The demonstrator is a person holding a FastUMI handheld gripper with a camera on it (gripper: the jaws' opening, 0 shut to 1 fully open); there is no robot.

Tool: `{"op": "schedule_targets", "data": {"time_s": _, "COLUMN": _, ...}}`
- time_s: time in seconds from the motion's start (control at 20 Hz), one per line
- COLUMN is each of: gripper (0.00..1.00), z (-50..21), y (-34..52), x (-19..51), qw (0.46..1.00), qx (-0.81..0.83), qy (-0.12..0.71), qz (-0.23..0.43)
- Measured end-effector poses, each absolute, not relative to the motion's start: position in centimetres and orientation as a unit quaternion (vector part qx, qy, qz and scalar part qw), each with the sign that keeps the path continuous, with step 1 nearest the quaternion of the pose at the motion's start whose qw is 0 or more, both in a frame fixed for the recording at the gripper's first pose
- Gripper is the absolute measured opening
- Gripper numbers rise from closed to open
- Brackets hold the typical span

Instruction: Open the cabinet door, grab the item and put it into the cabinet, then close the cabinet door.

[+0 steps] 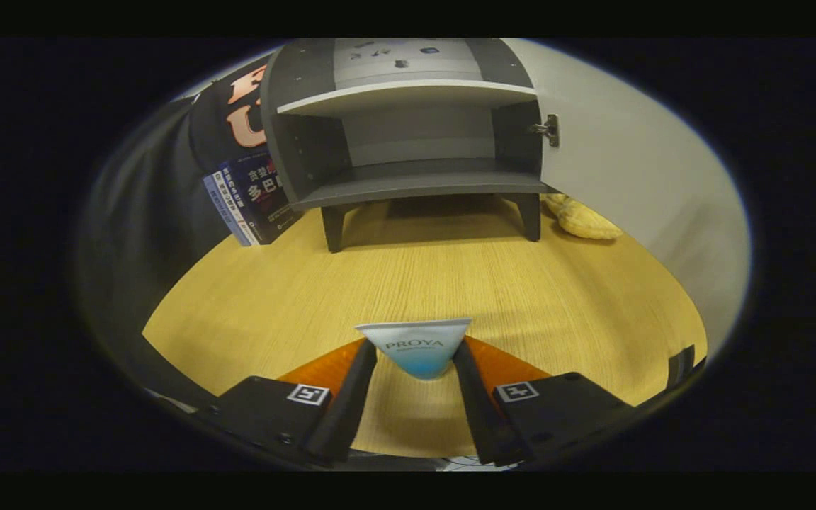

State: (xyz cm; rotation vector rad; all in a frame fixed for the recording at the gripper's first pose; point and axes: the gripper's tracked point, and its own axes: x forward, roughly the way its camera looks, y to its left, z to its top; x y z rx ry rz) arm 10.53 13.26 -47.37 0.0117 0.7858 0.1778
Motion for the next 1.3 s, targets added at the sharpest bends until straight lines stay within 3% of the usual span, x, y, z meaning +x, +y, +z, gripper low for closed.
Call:
{"op": "schedule_targets", "data": {"time_s": 0.1, "gripper": 0.60, "z": -47.2, "y": 13.0, "x": 10.6, "qw": 0.920, "qx": 0.019, "qy": 0.382, "qz": 0.079}}
{"op": "schedule_targets", "data": {"time_s": 0.2, "gripper": 0.58, "z": -46.7, "y": 12.6, "x": 10.9, "qw": 0.925, "qx": 0.014, "qy": 0.374, "qz": 0.071}}
{"op": "schedule_targets", "data": {"time_s": 0.4, "gripper": 0.58, "z": -41.4, "y": 13.6, "x": 12.5, "qw": 0.942, "qx": 0.017, "qy": 0.324, "qz": 0.083}}
{"op": "schedule_targets", "data": {"time_s": 0.75, "gripper": 0.57, "z": -25.0, "y": 17.6, "x": 20.1, "qw": 0.974, "qx": 0.009, "qy": 0.195, "qz": 0.119}}
{"op": "schedule_targets", "data": {"time_s": 1.0, "gripper": 0.57, "z": -14.9, "y": 21.6, "x": 26.2, "qw": 0.971, "qx": 0.081, "qy": 0.136, "qz": 0.178}}
{"op": "schedule_targets", "data": {"time_s": 1.3, "gripper": 0.57, "z": -11.1, "y": 21.0, "x": 34.6, "qw": 0.976, "qx": 0.057, "qy": 0.150, "qz": 0.149}}
